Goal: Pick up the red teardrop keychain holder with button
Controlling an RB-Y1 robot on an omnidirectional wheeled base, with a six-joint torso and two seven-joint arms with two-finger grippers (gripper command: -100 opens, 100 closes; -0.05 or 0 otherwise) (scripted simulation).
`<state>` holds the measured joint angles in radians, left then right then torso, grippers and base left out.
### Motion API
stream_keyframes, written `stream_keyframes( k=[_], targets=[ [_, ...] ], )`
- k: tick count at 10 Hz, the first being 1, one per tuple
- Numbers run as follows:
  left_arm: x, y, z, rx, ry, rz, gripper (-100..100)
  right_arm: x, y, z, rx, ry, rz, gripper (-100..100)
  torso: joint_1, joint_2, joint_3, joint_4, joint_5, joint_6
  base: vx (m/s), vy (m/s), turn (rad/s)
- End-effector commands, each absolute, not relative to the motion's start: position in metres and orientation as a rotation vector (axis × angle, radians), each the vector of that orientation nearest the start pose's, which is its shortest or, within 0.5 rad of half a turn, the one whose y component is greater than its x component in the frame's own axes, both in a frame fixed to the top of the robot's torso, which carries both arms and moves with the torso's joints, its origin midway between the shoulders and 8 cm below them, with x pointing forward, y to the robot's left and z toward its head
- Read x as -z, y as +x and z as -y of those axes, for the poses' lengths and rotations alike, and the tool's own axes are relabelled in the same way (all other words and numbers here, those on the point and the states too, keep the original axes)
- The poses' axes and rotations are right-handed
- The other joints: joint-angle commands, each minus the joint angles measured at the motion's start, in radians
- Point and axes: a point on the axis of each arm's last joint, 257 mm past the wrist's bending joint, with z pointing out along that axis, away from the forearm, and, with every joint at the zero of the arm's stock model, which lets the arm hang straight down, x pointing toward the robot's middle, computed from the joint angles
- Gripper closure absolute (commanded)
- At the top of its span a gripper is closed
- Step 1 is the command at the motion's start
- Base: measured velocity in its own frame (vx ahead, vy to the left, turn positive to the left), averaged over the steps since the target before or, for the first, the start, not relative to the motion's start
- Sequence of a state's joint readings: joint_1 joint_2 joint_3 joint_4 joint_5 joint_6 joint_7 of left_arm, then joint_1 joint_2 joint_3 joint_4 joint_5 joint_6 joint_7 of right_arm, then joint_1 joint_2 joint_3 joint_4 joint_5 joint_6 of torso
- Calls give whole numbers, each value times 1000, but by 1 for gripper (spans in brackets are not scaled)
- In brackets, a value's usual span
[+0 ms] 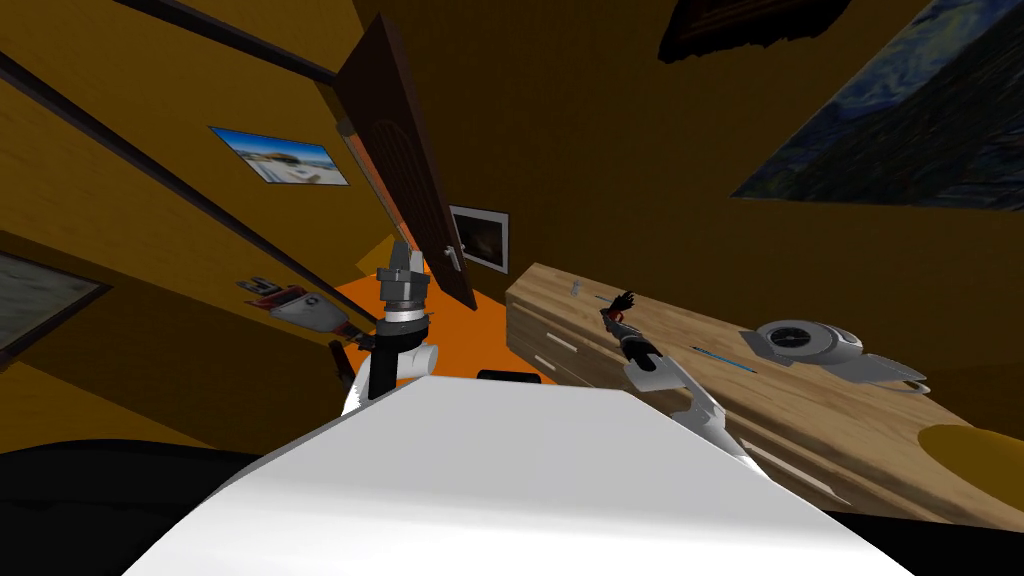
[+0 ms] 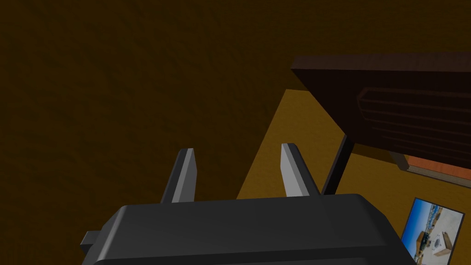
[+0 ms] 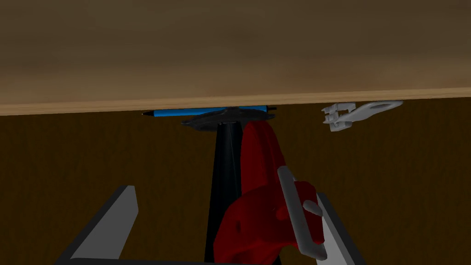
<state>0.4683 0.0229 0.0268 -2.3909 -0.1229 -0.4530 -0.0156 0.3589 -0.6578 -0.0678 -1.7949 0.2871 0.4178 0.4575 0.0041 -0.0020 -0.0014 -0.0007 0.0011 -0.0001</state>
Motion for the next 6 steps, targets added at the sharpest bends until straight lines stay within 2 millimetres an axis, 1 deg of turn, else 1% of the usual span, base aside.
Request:
stream_keyframes(
  k=[1,2,3,4,6],
  targets=[
    [-73,331,-263,1207,-485,-634,0,275,409,522,261,436,-1888,-100,0,0,0,0,0,0,23,61,-4],
    [-73,331,-263,1207,-485,-634,0,274,409,518,246,441,-1882,-100,-1,-1,0,0,-1,-1,8,25,-2],
    [-73,331,-263,1207,-484,-634,0,275,409,519,250,441,-1884,0,-3,0,0,0,-1,-1,1,5,-1],
    [-73,331,-263,1207,-484,-634,0,276,411,529,269,468,-1876,-100,-5,0,0,0,-2,-1,-24,-25,206],
    [-73,331,-263,1207,-484,-634,0,278,414,538,288,495,-1868,-100,-9,-1,0,0,-3,-3,-31,-49,171]
  ],
)
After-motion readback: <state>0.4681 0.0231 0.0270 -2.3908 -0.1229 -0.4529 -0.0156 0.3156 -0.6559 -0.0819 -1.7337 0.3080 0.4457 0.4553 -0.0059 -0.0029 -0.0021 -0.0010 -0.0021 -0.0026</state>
